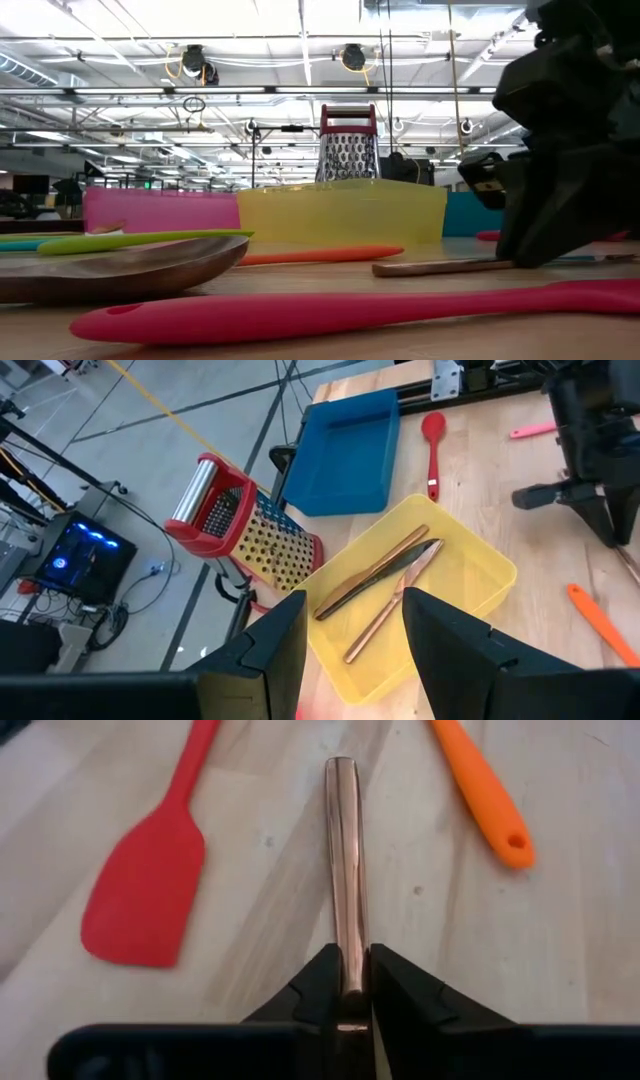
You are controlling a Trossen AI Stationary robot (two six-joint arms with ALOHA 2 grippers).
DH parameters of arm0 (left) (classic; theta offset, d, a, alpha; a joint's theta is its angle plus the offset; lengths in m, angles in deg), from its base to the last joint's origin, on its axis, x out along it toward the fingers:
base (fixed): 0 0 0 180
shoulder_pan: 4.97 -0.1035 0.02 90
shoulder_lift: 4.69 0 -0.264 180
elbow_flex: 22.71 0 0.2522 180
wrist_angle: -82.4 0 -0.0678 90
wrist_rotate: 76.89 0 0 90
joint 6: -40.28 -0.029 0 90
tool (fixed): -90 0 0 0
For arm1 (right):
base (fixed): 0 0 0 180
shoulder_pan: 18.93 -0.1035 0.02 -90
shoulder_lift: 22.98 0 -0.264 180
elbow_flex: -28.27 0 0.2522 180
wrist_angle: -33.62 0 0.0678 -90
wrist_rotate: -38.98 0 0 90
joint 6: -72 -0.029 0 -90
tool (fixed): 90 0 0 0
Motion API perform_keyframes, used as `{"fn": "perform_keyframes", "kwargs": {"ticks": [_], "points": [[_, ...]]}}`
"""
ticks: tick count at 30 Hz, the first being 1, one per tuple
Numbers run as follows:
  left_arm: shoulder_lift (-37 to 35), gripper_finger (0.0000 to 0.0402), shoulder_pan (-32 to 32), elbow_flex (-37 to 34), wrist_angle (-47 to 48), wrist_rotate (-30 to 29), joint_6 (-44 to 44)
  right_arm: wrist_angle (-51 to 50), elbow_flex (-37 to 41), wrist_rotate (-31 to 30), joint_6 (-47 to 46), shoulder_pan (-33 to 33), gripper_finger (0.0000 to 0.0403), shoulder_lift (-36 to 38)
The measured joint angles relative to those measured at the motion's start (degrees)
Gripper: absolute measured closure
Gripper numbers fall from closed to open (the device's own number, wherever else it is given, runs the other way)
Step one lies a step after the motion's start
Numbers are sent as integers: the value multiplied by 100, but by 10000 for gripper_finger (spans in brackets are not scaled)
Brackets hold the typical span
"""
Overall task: Pick & Place Kitchen Items
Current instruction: Put the brown table knife into the yellow bin
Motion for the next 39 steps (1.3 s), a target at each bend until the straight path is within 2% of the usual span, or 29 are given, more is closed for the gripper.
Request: {"fn": "perform_keyframes", "kwargs": {"ticks": [10, 15, 23, 29, 33, 39], "points": [[0, 229, 0, 0, 2, 2, 206, 536, 0, -313, -84, 2, 299, 21], [0, 229, 0, 0, -27, -2, 158, 1002, 11, -425, 251, -44, 279, 14], [0, 229, 0, 0, -31, 0, 139, 1155, 9, -474, 332, -24, 270, 12], [0, 229, 0, 0, -33, 0, 134, 1891, -17, -468, 352, 60, 270, 19], [0, 229, 0, 0, -35, 0, 137, 1982, -143, -418, 371, 125, 269, 19], [0, 229, 0, 0, -35, 0, 147, 1988, -324, -245, 455, 122, 238, 17]]}}
